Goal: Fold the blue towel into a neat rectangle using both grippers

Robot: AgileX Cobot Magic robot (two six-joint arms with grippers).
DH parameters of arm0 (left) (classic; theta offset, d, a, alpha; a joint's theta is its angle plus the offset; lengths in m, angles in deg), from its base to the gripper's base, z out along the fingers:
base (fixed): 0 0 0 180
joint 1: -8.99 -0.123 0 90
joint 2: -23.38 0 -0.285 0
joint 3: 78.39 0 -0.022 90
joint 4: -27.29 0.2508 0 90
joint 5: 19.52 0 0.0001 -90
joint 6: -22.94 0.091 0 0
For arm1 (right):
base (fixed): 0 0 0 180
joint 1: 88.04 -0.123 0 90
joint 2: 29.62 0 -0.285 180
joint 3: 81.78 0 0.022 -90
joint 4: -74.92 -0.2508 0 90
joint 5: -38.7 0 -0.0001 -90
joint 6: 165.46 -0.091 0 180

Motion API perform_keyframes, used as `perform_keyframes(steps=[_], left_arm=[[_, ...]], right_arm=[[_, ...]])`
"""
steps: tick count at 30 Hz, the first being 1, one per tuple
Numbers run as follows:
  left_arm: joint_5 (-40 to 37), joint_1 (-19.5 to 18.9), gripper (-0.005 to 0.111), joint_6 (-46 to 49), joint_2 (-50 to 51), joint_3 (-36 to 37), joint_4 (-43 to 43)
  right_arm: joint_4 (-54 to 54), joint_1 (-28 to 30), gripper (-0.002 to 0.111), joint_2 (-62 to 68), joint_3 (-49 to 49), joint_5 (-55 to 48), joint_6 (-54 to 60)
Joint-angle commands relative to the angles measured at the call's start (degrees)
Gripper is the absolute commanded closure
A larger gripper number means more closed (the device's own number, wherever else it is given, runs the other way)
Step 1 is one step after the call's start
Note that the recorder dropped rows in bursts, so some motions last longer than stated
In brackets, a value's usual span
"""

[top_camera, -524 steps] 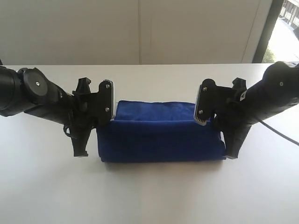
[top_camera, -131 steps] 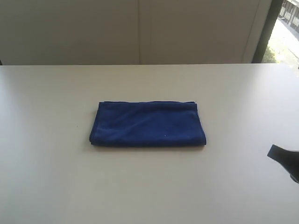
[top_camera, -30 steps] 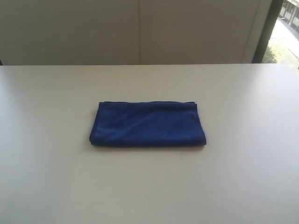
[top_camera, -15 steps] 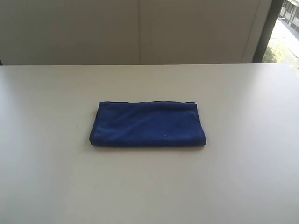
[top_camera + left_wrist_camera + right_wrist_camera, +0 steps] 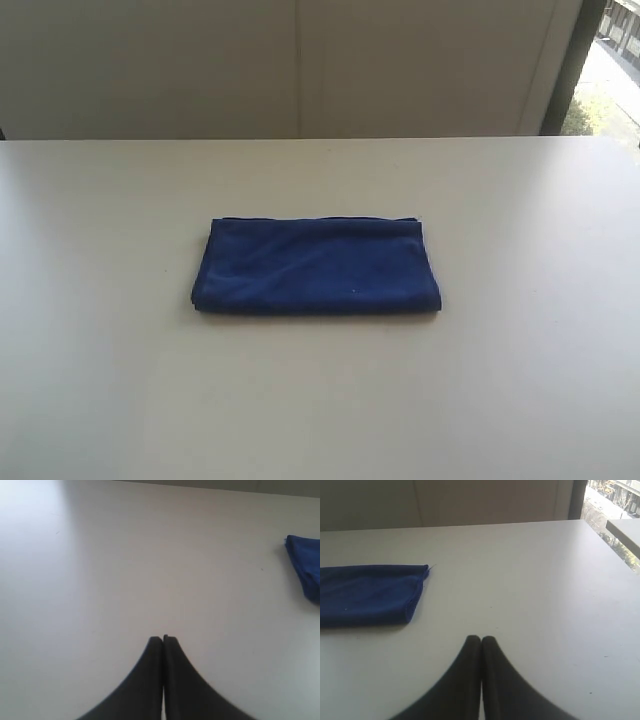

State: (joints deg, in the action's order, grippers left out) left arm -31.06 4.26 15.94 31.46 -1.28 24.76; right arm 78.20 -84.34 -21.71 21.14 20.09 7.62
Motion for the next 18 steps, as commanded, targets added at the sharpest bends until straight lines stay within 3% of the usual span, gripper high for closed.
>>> perform_keyframes(steps=[1,18], left_arm=[[-0.14,0.24,0.107,-0.39,-0.29,0.10,-0.34],[-0.04,0.35,0.107,-0.39,-0.29,0.10,1.82]], right_arm=[[-0.01,-0.22,0.108,-0.12,-0.14,0.45,0.69],[-0.01,-0.22,0.108,-0.12,-0.14,0.45,0.69]])
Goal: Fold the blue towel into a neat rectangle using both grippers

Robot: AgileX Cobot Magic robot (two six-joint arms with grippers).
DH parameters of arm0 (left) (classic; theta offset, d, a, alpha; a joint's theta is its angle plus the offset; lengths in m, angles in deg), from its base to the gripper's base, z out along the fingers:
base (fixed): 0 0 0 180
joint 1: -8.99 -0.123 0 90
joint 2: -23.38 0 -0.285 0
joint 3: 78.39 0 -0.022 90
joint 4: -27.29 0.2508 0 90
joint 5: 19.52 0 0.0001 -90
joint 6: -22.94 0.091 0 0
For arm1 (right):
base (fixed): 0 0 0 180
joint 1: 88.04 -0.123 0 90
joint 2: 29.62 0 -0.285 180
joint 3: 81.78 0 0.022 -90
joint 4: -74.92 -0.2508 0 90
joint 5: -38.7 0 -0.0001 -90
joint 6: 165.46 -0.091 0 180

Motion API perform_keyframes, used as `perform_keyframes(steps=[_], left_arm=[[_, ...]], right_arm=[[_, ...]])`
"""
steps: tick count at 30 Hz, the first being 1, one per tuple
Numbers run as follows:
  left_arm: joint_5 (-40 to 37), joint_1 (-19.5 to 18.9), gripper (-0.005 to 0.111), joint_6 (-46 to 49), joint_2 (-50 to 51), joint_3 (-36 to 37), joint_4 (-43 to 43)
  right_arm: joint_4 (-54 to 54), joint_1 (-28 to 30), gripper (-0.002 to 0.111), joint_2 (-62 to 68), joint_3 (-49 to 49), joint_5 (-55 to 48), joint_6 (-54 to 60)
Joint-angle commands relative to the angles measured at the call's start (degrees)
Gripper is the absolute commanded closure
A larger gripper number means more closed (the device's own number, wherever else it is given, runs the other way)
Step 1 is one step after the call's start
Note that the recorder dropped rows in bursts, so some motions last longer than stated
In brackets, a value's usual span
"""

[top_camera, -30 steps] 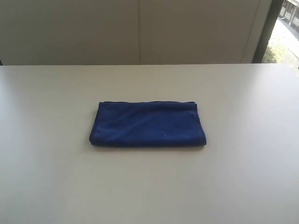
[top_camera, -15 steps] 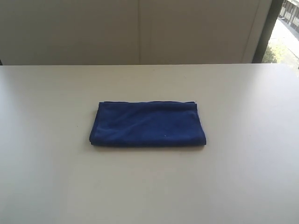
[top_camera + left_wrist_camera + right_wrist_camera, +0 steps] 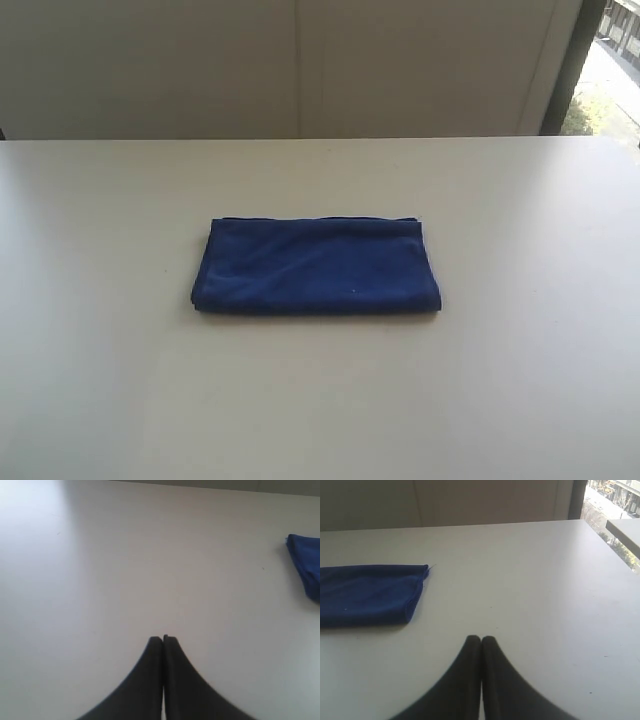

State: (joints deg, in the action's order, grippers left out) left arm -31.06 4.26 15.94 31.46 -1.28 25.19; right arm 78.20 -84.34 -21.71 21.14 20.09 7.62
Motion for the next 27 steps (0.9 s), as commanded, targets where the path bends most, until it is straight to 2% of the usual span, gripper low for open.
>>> perform_keyframes(steps=[1,10,16,27], left_arm=[[-0.04,0.35,0.107,-0.39,-0.29,0.10,3.25],[-0.04,0.35,0.107,-0.39,-0.29,0.10,3.27],[-0.04,5.44,0.107,-0.39,-0.29,0.10,3.27],[-0.04,6.05,0.107,-0.39,-0.29,0.10,3.27]], right_arm=[[-0.01,-0.22,0.108,-0.12,-0.14,0.45,0.69],[-0.14,-0.22,0.108,-0.12,-0.14,0.46,0.69],[-0.14,-0.22,0.108,-0.12,-0.14,0.46,0.69],[-0.14,-0.22,0.108,-0.12,-0.14,0.46,0.69]])
